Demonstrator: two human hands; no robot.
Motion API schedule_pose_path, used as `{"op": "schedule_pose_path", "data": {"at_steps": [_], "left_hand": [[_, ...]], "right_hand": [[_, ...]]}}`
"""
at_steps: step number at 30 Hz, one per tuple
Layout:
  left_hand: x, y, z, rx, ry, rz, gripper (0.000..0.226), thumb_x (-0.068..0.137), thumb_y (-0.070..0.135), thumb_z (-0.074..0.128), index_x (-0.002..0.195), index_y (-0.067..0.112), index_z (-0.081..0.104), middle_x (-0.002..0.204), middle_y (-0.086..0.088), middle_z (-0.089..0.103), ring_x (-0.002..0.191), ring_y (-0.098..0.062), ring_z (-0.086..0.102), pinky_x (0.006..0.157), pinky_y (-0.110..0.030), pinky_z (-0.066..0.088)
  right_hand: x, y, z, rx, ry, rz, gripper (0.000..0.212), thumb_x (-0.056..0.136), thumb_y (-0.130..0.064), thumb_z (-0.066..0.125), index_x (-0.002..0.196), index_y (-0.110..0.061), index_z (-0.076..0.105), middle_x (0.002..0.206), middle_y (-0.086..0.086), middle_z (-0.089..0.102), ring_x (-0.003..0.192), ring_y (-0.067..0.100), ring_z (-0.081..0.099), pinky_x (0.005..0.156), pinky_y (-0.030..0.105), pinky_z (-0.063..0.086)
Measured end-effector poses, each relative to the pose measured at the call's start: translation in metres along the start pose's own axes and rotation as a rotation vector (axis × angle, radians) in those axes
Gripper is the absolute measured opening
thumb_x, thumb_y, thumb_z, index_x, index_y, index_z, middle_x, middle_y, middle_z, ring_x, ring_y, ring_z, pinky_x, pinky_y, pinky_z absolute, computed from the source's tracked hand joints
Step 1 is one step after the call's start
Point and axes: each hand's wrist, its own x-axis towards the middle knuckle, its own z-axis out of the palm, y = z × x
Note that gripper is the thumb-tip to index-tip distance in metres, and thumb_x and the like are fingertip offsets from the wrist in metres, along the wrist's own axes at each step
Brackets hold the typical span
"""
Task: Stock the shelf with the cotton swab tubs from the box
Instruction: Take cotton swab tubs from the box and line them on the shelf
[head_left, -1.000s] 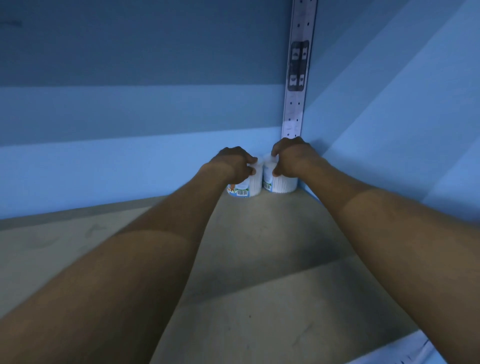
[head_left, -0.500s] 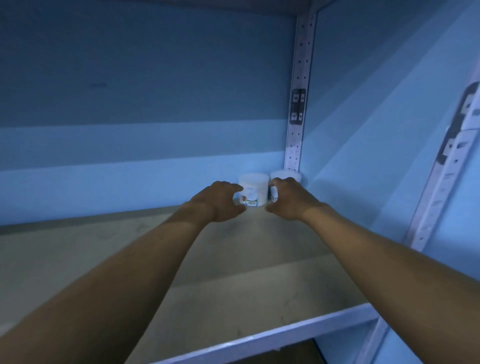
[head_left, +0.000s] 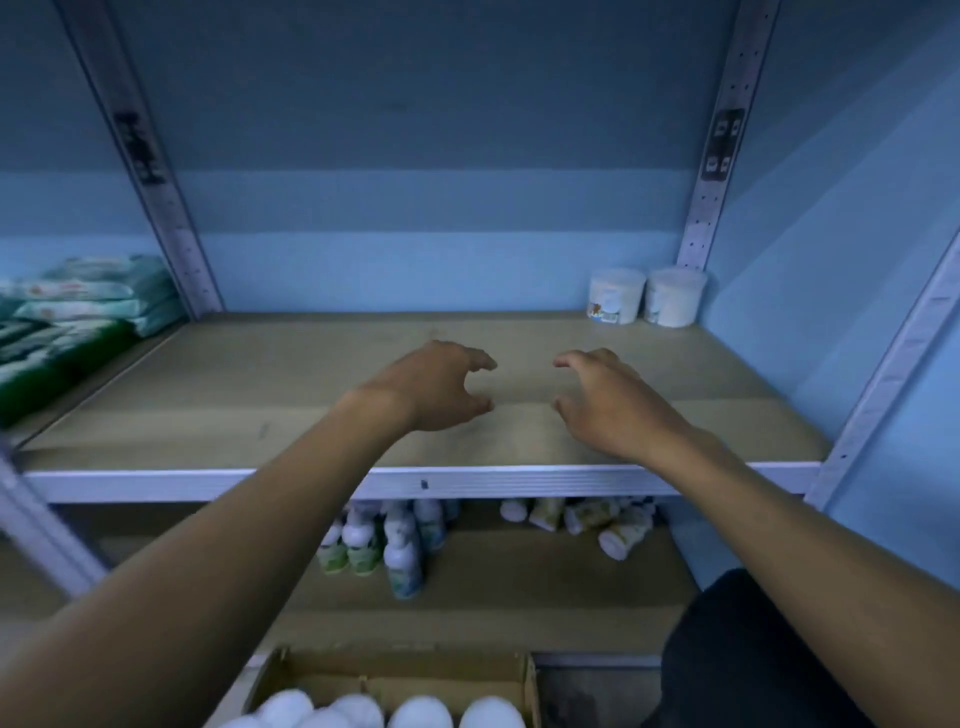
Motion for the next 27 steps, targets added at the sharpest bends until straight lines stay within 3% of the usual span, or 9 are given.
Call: {"op": "schedule_pose_path", "data": {"at_steps": [7,11,15,17,21,27], "left_hand": [[-0.093,-0.024,0.024,-0.021,-0.024,-0.086,0.058,0.089,0.042,0.064,0.143,0.03,0.048,0.145,0.002,0.05,0.133,-0.02,0.046,0.106,-0.035,0.04],[-0.129,-0.033,0.039,-0.051,0.003,-0.07,0.037,0.088,0.034,0.063,0.123,0.023,0.06,0.125,-0.001,0.06,0.115,-0.024,0.057,0.087,-0.031,0.044],[-0.162,-0.04,0.062,-0.079,-0.032,-0.109,0.057,0.089,0.035,0.064,0.143,0.025,0.048,0.146,0.002,0.049,0.13,-0.019,0.048,0.106,-0.037,0.041],[-0.175,-0.045,0.076,-0.075,-0.084,-0.109,0.058,0.091,0.036,0.063,0.145,0.024,0.045,0.149,0.002,0.046,0.136,-0.019,0.042,0.111,-0.037,0.037],[-0.196,-0.058,0.1,-0.12,-0.163,-0.176,0.064,0.093,0.037,0.063,0.151,0.022,0.038,0.155,0.002,0.038,0.142,-0.016,0.035,0.112,-0.032,0.034],[-0.217,-0.076,0.136,-0.16,-0.259,-0.237,0.069,0.092,0.035,0.066,0.152,0.024,0.035,0.157,-0.001,0.035,0.142,-0.019,0.035,0.114,-0.034,0.033]], "right_hand": [[-0.058,-0.054,0.052,0.008,-0.052,-0.137,0.055,0.095,-0.036,0.058,0.147,-0.027,0.041,0.15,0.0,0.035,0.135,0.028,0.037,0.108,0.042,0.04],[-0.081,-0.07,0.079,-0.017,-0.101,-0.192,0.058,0.096,-0.039,0.058,0.148,-0.027,0.037,0.151,0.0,0.031,0.14,0.027,0.03,0.107,0.045,0.04],[-0.098,-0.076,0.102,-0.095,-0.18,-0.202,0.067,0.097,-0.043,0.056,0.153,-0.026,0.025,0.165,0.003,0.0,0.152,0.028,-0.002,0.117,0.049,0.027],[-0.105,-0.078,0.111,-0.093,-0.203,-0.186,0.07,0.097,-0.043,0.056,0.155,-0.028,0.02,0.166,0.0,-0.012,0.153,0.029,-0.009,0.119,0.05,0.023],[-0.12,-0.084,0.132,-0.075,-0.285,-0.148,0.07,0.1,-0.043,0.051,0.157,-0.03,0.014,0.165,-0.004,-0.017,0.153,0.028,-0.01,0.115,0.051,0.026],[-0.135,-0.09,0.173,-0.075,-0.44,-0.136,0.072,0.1,-0.042,0.052,0.158,-0.028,0.012,0.166,0.001,-0.01,0.151,0.034,0.006,0.113,0.05,0.032]]}}
